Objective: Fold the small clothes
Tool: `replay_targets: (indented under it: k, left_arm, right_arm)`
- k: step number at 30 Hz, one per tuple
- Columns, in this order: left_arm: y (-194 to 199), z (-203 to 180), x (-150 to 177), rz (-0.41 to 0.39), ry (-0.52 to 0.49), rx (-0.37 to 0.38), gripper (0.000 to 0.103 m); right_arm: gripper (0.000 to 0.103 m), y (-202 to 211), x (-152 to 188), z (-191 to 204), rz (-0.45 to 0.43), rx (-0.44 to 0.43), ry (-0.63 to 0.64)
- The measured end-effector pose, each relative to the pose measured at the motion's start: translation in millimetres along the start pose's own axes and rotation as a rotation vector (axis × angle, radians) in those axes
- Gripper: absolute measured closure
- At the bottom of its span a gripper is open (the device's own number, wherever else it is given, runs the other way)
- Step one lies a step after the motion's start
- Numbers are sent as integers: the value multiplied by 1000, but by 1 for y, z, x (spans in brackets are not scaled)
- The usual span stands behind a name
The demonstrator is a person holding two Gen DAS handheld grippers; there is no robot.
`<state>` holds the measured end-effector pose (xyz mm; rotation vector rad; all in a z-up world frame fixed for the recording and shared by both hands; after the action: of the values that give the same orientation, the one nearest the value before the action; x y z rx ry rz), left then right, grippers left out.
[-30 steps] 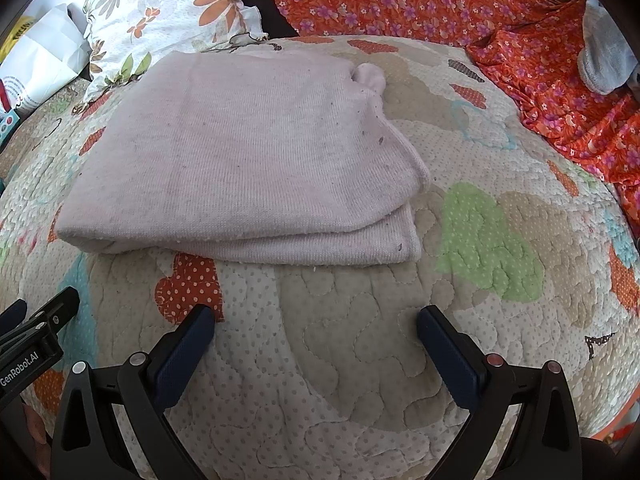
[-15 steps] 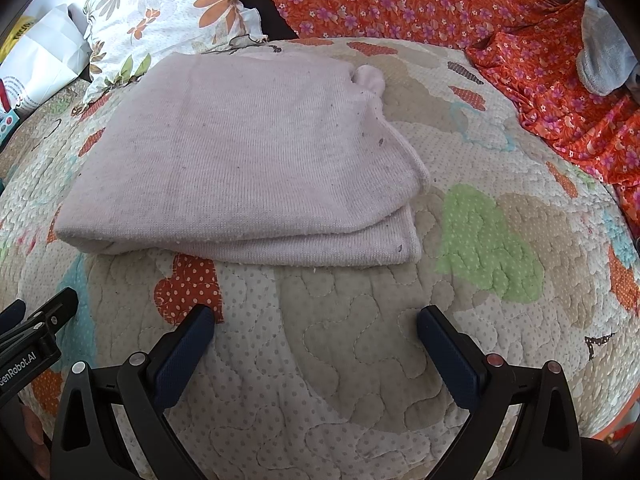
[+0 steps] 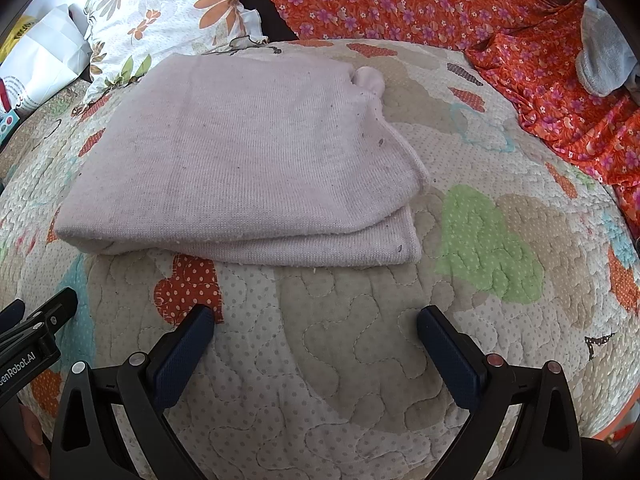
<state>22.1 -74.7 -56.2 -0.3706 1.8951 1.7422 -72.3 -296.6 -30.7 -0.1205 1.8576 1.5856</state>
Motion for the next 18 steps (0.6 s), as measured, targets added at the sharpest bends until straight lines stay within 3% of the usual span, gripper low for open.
replay_targets:
  k: [18]
  left_arm:
    - [1, -1, 0, 0, 0, 1, 0]
  right_arm:
    - [0, 1, 1, 1, -8, 4, -1]
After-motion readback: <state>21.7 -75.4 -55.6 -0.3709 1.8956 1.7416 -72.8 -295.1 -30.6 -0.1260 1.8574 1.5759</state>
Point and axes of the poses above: each gripper's, at about its wrist camera, not at the fingertips, and y roughly against the way its jaws point, z to its left, x to its underside, the point moved 9 cm from there along -y, roughly the way its jaws point
